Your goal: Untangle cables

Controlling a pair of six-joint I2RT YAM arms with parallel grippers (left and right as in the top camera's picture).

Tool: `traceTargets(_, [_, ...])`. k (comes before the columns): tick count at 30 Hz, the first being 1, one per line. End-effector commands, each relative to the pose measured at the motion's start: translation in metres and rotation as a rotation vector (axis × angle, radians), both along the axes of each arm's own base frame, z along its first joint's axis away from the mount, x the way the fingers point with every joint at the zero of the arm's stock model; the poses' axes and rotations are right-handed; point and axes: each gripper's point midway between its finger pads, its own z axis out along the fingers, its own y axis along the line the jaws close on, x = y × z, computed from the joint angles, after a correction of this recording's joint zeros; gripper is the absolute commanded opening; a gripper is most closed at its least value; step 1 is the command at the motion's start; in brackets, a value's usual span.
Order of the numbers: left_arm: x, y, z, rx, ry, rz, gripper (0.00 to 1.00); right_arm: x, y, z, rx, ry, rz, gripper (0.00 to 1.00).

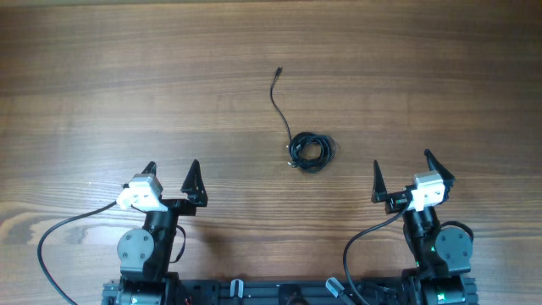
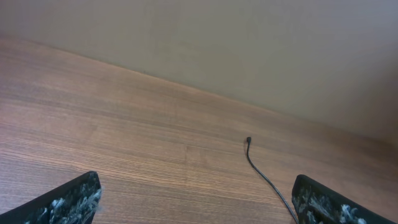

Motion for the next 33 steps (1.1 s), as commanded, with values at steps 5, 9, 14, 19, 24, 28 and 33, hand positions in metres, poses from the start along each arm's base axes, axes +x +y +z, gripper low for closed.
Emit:
traceTargets(5, [0.000,-0.002,-0.002,0.020,0.008,-0.013,1.00,0.000,0.002,-0.001,-0.006,0.001,0.011,1.00])
traceTargets(9, [-0.001,-0.010,-0.002,0.016,0.006,-0.059,1.00,0.000,0.002,-0.001,-0.006,0.001,0.011,1.00])
traceTargets(14, [-0.003,-0.013,0.009,-0.038,-0.005,-0.071,1.00,0.000,0.002,-0.001,-0.006,0.001,0.011,1.00])
traceTargets(19, [-0.002,-0.014,0.030,-0.050,-0.011,-0.075,1.00,0.000,0.002,-0.001,-0.006,0.001,0.011,1.00])
traceTargets(24, [0.005,-0.016,0.046,-0.047,0.033,-0.082,1.00,0.000,0.002,-0.001,-0.006,0.001,0.011,1.00])
traceTargets(28, [0.016,-0.028,0.058,-0.052,0.090,-0.146,1.00,0.000,0.002,-0.001,-0.006,0.001,0.011,1.00])
traceTargets(33, [0.031,-0.043,0.065,-0.054,0.186,-0.225,1.00,0.000,0.002,-0.001,-0.006,0.001,0.011,1.00])
